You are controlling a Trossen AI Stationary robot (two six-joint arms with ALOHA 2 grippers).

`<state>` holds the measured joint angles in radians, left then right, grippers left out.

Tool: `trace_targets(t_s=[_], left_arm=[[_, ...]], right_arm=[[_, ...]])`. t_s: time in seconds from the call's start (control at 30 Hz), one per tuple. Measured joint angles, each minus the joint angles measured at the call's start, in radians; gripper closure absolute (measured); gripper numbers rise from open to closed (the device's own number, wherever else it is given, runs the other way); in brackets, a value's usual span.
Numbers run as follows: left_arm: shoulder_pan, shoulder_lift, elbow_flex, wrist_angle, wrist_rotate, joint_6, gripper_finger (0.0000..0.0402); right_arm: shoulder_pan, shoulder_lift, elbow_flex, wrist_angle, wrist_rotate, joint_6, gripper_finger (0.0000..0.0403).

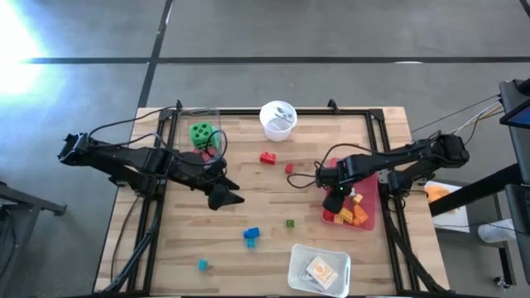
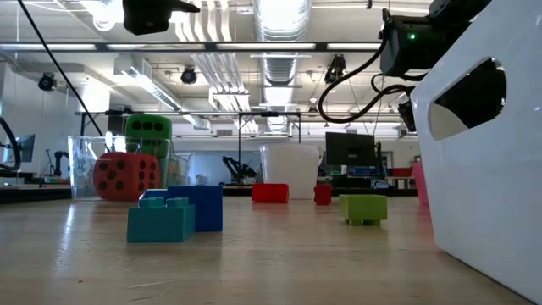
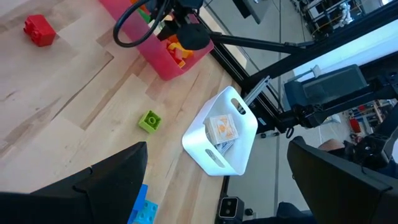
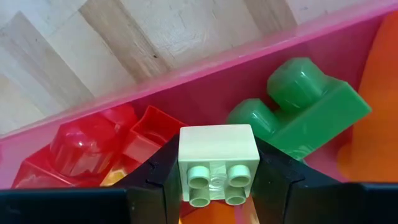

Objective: Pick & Place Toys
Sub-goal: Put the light green game piece into the pink bin, then put the right red game piece into the pink bin

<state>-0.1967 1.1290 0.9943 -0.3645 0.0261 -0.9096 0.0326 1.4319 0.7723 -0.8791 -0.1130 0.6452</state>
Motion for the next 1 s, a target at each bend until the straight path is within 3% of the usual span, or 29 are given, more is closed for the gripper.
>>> trace_targets(t_s=[0.33,0.67,1.0], left_arm=[[0.000,0.000,0.000,0.000,0.000,0.000,0.0011],[0.000,0.000,0.000,-0.001,0.000,-0.003,0.0011],[0.000,0.000,0.000,-0.001,0.000,-0.002,0.0011]], right_arm=[[0.000,0.001,0.000,0.004,0.004,-0.001,0.0272],[-0.001,0.002,0.005,0.008,0.007,0.015,0.0161],[-0.001,0.002,0.008,0.008,0.007,0.028,0.0080]])
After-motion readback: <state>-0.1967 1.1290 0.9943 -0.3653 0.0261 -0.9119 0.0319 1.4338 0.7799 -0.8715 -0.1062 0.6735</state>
